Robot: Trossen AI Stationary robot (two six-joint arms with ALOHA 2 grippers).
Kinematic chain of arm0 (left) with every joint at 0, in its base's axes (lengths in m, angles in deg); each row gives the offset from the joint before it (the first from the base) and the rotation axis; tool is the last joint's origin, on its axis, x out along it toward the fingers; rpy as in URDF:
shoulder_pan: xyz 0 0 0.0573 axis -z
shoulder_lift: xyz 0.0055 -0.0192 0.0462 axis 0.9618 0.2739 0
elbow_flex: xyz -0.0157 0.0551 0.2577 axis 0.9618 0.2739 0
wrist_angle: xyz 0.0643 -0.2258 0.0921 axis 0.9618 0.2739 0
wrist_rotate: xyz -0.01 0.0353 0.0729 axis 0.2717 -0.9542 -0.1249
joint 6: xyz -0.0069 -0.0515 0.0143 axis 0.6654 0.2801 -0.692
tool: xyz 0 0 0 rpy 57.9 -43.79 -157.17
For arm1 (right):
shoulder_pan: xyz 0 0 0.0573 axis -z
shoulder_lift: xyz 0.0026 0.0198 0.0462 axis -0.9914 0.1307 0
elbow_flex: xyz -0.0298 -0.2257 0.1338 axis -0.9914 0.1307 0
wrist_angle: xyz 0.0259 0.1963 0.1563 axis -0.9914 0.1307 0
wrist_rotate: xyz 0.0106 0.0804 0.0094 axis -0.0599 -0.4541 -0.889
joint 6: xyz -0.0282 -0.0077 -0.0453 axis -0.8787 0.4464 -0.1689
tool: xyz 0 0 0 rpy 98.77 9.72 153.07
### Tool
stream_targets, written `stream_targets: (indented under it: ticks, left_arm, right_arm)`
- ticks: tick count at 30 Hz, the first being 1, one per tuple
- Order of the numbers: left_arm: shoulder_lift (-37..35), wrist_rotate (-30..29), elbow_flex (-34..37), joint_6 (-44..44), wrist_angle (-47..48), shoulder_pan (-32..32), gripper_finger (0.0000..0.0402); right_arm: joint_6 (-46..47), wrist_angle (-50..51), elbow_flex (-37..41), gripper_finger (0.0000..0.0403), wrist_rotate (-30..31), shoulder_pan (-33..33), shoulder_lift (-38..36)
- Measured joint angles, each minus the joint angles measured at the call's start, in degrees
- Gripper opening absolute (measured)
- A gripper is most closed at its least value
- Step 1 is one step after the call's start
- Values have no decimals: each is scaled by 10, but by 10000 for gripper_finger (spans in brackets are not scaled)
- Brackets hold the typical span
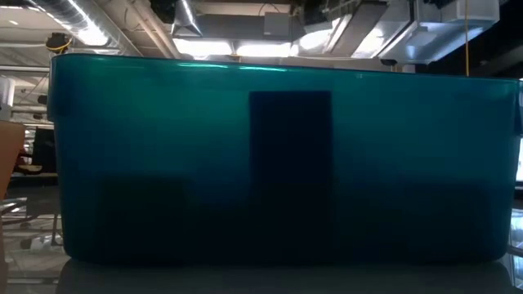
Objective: Sort blocks by size
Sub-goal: Put the brown rectangular block into the yellow bin
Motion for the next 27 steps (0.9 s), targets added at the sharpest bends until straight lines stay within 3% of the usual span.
stream_targets:
  ticks: [12,20,27]
  left_arm:
    - [13,2,0,0,-33,0,119]
    - [14,4,0,-8,-36,0,123]
    - [14,4,0,-12,-40,0,124]
  right_arm:
    - [-22,-29,-54,214,-1,12,64]
    - [-58,-25,-73,211,-5,16,68]
    - [-58,-26,-75,126,-26,22,68]
